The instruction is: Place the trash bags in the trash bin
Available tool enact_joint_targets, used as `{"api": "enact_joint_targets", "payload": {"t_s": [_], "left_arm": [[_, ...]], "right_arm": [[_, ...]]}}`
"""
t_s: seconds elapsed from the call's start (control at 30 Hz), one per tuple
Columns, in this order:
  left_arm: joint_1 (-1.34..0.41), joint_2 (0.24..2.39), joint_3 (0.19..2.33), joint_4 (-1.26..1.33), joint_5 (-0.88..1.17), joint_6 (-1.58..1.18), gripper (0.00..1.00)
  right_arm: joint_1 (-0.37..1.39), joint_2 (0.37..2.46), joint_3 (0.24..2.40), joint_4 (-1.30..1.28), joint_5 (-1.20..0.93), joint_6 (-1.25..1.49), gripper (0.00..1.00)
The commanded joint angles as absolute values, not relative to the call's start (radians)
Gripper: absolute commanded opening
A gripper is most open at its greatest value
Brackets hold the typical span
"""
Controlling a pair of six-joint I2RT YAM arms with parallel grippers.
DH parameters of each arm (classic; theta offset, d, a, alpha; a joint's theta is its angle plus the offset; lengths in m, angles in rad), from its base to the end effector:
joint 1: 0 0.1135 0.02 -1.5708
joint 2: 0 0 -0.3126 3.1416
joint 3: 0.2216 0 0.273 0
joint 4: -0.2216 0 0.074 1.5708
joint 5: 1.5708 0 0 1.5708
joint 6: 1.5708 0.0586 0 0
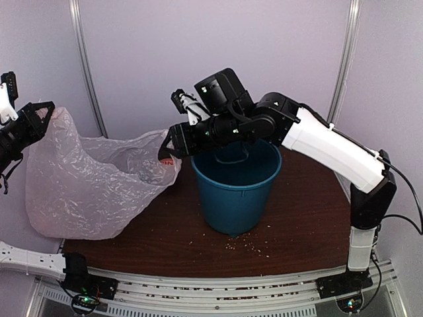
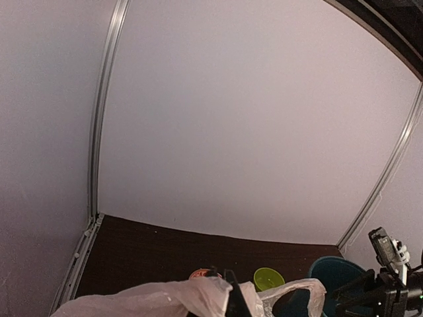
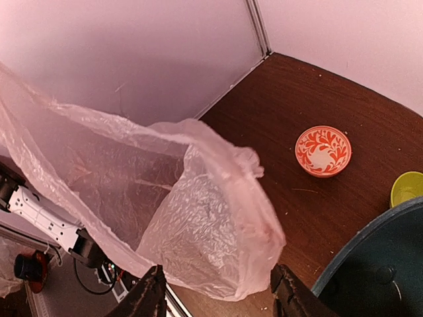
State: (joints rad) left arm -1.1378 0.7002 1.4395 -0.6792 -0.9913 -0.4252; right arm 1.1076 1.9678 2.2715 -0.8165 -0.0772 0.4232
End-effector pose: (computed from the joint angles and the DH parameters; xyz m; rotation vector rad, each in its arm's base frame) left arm 0.0626 -0.0187 0.5451 -0.2559 1.5374 -0.4923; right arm 0.2160 0.4426 0.4737 -0.8010 2.0976 0.9716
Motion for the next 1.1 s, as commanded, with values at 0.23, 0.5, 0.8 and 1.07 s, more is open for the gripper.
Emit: {"api": "enact_joint_targets", "payload": {"t_s": [0.23, 0.5, 0.8, 1.07], "left_arm": [[-1.134, 0.688, 1.465, -0.742, -0.995, -0.459, 0.0], [-1.132, 0.677, 1.455, -0.742, -1.008, -0.472, 0.0], [-1.133, 0.697, 1.468, -0.742, -1.015, -0.466, 0.0], [-1.133, 0.718, 1.521, -0.788, -1.01, -0.467, 0.0]], "right_arm": [[1.049, 2.033, 2.27, -0.725, -0.237, 0.484, 0.63], [1.049, 2.054, 2.229, -0.689, -0.315, 0.508, 0.58], [1.042, 2.091, 2.238, -0.668, -0.247, 0.485, 0.65], [1.031, 2.192, 2.328, -0.631, -0.244, 0.473, 0.72]]}}
